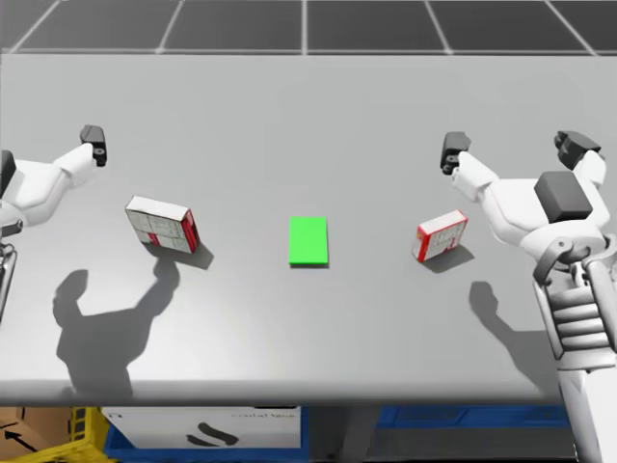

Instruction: Look at the card. If it is red, pick the object on the left. If it is green, pick the object on the right.

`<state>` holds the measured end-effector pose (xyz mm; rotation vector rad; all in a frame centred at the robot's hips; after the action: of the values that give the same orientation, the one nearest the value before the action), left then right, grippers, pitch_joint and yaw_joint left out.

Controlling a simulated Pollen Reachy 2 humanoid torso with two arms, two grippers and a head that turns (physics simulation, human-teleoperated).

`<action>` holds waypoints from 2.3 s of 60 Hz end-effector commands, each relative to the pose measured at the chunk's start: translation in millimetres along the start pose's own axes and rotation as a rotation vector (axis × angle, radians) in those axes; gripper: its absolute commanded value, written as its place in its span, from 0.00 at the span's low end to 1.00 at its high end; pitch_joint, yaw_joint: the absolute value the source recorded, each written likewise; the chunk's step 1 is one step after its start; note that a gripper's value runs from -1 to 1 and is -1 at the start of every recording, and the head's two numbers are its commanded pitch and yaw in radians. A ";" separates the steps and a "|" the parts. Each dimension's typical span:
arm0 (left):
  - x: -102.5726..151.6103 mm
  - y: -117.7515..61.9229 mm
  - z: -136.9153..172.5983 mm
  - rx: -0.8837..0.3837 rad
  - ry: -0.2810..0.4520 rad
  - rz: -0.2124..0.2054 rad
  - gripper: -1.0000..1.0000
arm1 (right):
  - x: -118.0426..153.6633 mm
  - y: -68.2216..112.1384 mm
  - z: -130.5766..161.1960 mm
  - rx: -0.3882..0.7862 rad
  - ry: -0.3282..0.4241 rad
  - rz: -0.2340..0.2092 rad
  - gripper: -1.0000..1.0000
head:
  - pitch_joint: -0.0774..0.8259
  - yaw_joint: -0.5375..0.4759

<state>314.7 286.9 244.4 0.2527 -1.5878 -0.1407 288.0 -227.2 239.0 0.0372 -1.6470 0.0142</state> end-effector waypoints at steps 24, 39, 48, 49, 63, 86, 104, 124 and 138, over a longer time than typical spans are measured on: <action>8.2 0.3 5.3 -0.019 -0.018 0.034 0.00 | -3.2 4.9 0.7 0.005 0.002 0.007 0.00 | 0.88 0.51; 8.4 -2.3 6.7 -0.024 -0.020 0.028 0.00 | -4.0 5.2 0.7 0.009 0.006 0.009 0.00 | 0.87 0.36; 8.4 -5.3 7.8 -0.026 -0.020 0.027 0.00 | -4.1 4.9 0.7 0.012 0.005 0.009 0.00 | 0.85 0.27; 8.3 -5.6 7.8 -0.026 -0.020 0.026 0.00 | -4.1 4.9 0.7 0.013 0.006 0.009 0.00 | 0.85 0.26; 7.8 -6.5 8.1 -0.025 -0.019 0.026 0.00 | -5.5 5.9 1.1 0.022 0.015 0.011 0.00 | 0.84 0.22; 7.3 -4.5 8.7 -0.026 -0.017 0.041 0.00 | -17.7 16.2 38.7 0.156 0.059 0.058 0.00 | 0.80 0.23; 6.8 -2.6 8.9 -0.021 -0.012 0.047 0.00 | -70.2 10.0 58.9 0.218 0.140 0.129 0.00 | 0.80 0.25; 6.4 -2.1 9.3 -0.012 -0.011 0.048 0.00 | -98.9 9.5 40.2 0.246 0.262 0.107 0.00 | 0.80 0.23; 6.0 -3.3 9.2 -0.013 -0.015 0.046 0.00 | -107.1 10.0 13.6 0.260 0.311 0.100 0.00 | 0.80 0.24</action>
<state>305.5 282.0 249.3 0.2042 -1.6042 -0.1164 266.5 -217.2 134.8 0.1359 -1.3524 0.2918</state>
